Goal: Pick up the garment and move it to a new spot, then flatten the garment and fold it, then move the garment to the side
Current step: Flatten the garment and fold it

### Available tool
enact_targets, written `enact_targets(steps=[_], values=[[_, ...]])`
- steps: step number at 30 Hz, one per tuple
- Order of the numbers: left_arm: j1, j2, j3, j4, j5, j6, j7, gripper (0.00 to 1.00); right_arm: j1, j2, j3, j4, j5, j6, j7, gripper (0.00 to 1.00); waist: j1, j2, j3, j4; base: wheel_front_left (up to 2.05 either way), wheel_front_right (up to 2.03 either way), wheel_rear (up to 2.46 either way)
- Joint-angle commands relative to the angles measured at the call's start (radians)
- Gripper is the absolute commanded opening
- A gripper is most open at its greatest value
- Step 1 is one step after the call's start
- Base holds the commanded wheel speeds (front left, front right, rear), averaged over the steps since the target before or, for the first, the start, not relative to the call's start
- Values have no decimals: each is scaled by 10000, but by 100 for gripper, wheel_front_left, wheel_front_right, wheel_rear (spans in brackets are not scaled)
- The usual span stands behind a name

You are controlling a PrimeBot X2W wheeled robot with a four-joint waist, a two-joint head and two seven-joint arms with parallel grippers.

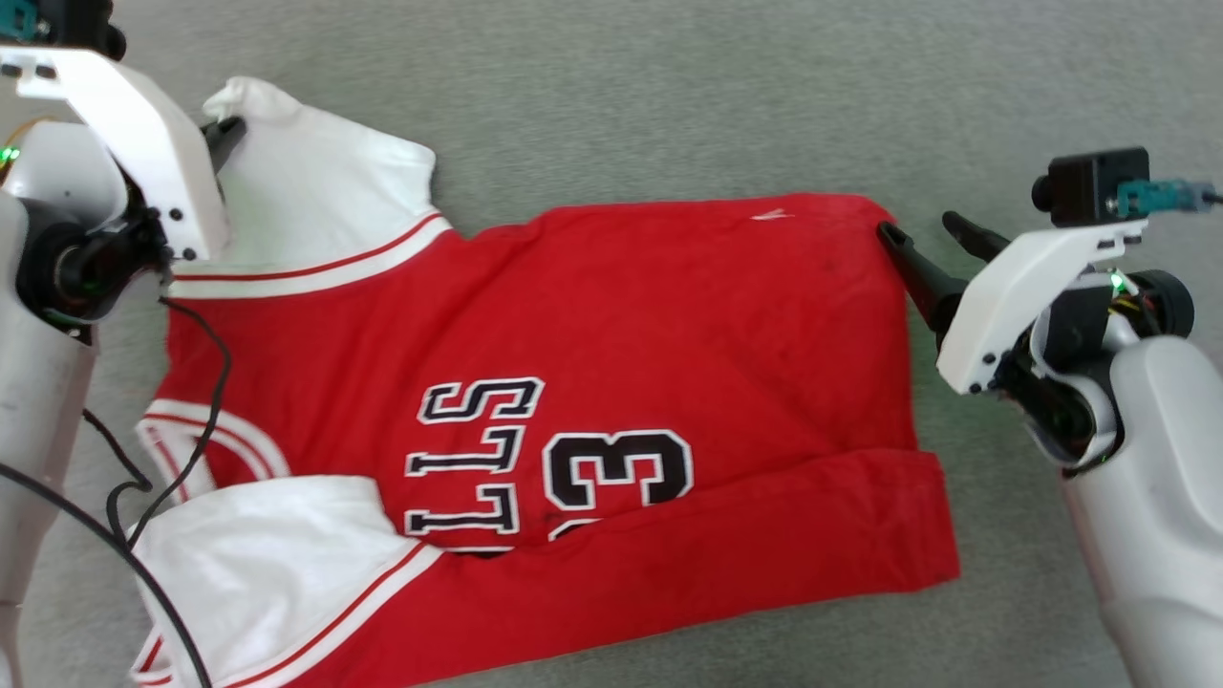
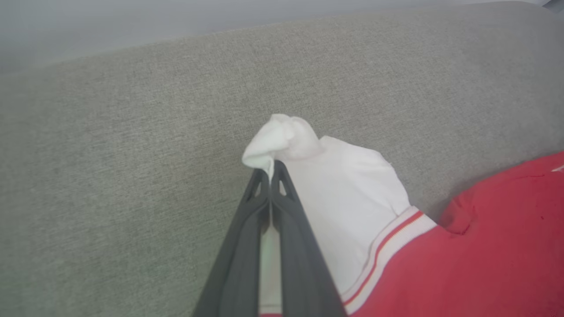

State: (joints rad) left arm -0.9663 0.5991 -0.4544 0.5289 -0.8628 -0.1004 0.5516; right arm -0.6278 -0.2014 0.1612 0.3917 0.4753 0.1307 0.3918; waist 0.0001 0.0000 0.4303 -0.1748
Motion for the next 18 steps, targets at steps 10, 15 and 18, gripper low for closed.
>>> enact_targets(steps=[10,15,18], values=[[-66,-348,-336,-567,414,-130,-986,0,-1497,-753,1247,1875,355,-2,2588,100,-1,0,49,1169,0,0,0],[399,-375,-381,-802,350,-146,-1374,0,-1513,-714,1647,2764,824,1,4281,0,-1,0,-150,1427,0,0,0],[606,-404,-344,-917,419,-127,-1816,0,-1726,-880,1555,2629,870,0,4039,0,-1,0,-316,1545,0,0,0]])
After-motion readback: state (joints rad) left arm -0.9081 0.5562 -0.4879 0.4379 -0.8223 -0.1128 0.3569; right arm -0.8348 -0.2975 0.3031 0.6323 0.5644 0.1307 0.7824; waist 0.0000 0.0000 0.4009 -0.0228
